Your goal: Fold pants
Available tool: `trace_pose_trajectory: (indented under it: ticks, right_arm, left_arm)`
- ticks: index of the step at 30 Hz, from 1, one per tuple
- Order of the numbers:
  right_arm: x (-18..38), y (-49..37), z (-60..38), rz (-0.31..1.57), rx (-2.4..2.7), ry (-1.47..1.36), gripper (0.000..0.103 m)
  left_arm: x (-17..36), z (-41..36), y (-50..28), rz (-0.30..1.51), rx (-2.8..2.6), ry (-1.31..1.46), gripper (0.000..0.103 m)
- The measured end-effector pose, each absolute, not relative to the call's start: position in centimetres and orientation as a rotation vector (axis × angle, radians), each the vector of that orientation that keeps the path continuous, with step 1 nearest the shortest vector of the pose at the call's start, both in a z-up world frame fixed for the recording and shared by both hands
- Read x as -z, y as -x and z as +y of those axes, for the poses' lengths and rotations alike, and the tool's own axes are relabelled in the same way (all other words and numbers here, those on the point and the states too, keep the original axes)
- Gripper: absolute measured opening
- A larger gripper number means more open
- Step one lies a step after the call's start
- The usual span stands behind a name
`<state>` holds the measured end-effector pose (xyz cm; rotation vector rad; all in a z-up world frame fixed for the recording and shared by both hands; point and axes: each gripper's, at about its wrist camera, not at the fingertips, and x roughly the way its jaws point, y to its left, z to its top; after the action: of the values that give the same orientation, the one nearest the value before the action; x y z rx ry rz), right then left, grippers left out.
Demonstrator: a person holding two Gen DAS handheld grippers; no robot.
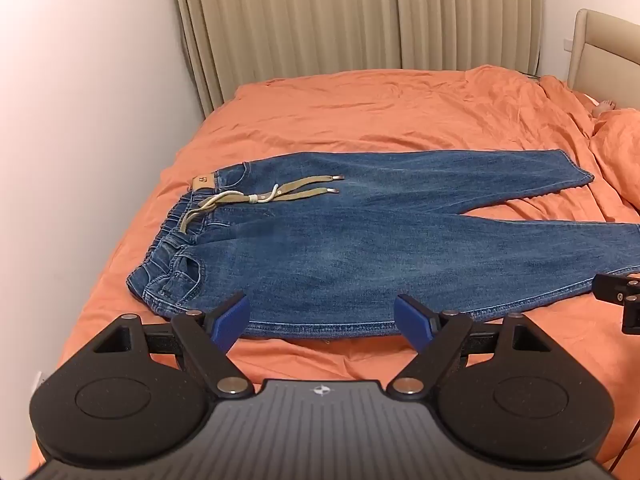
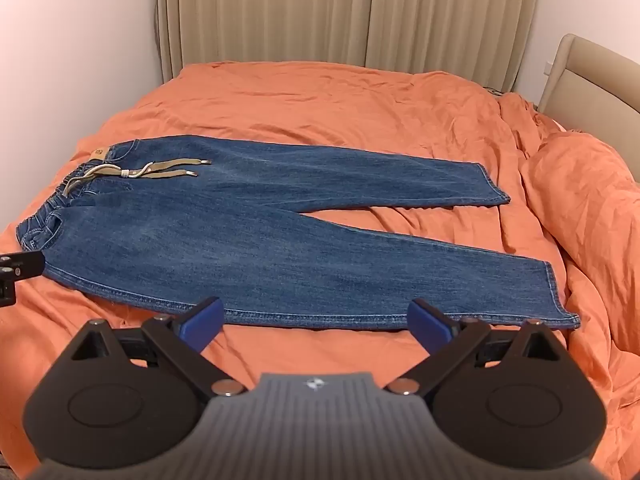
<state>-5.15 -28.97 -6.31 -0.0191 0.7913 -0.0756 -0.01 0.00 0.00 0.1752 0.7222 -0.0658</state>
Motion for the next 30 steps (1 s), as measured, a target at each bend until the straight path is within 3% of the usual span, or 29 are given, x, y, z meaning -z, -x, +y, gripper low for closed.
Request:
trace_pose_trajectory:
  ticks: [30]
  right_arm:
    - [6.33,5.34,-28.93,0.797,0.090,0.022,0.094]
  left_arm:
    - [0.23,0.25,0.60,0.728,0.057,-0.158,0.095]
